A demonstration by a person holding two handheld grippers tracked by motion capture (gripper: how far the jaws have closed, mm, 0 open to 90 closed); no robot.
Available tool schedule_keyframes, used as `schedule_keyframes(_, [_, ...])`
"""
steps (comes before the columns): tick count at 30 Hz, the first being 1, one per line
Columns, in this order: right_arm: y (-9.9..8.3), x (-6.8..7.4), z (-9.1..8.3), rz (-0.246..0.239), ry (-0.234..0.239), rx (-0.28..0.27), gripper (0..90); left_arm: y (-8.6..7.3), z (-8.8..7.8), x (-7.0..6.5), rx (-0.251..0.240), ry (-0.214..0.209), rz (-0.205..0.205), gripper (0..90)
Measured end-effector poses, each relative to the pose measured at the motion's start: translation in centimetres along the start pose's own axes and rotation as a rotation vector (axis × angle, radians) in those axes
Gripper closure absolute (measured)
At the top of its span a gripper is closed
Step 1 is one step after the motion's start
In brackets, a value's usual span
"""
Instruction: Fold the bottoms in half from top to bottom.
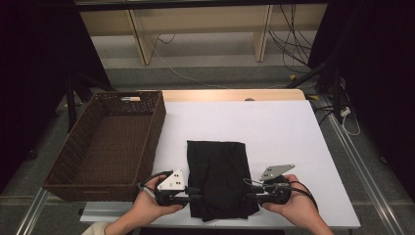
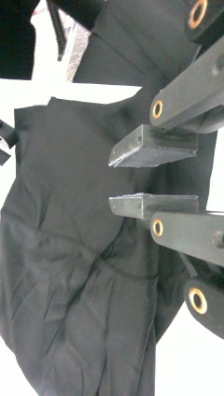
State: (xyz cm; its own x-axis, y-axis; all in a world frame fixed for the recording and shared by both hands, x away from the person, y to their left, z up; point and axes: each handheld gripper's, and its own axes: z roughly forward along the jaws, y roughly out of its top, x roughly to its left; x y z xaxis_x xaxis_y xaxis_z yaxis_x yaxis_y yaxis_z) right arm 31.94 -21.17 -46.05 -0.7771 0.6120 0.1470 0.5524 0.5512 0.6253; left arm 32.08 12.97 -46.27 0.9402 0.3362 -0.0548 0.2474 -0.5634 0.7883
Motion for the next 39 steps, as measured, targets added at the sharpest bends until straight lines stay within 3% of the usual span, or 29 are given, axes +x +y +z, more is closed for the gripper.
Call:
schedule_keyframes(4, [0.4, 0.1, -0.2, 0.048, -0.034, -0.066, 66.8, 0.0, 0.3, 0.0, 0.005, 0.002, -0.010, 70.9])
schedule_keyframes(7, [0.7, 0.7, 0.3, 0.070, -0.024, -0.079, 64.7, -0.1, 0.8, -0.2, 0.041, -0.017, -0.014, 68.7])
schedule_keyframes(14, [0.6, 1.3, 1.9, 0.128, -0.011, -0.021, 64.0, -0.4, 1.8, -0.5, 0.102, -0.029, -0.030, 66.0])
schedule_keyframes(20, [0.3, 1.4, 2.6, 0.149, -0.001, 0.045, 80.5, -0.8, 2.3, -0.5, 0.165, -0.013, -0.053, 73.6])
schedule_keyframes(24, [0.5, 1.7, 2.6, 0.133, 0.007, 0.069, 88.3, -0.8, 2.3, -0.4, 0.174, -0.006, -0.074, 79.0])
schedule_keyframes(29, [0.6, 1.9, 2.1, 0.125, 0.012, 0.093, 89.0, -0.9, 2.1, -0.2, 0.192, 0.009, -0.111, 88.6])
schedule_keyframes(33, [0.5, 2.1, 1.9, 0.117, 0.033, 0.135, 87.8, -0.9, 2.0, -0.2, 0.211, 0.012, -0.104, 89.2])
schedule_keyframes(36, [0.7, 1.7, 1.7, 0.122, 0.033, 0.102, 79.8, -0.6, 1.6, -0.1, 0.181, 0.023, -0.092, 87.5])
schedule_keyframes(39, [1.1, 0.8, 1.0, 0.151, -0.015, 0.021, 72.4, -0.3, 1.4, 0.0, 0.148, 0.031, -0.087, 85.4])
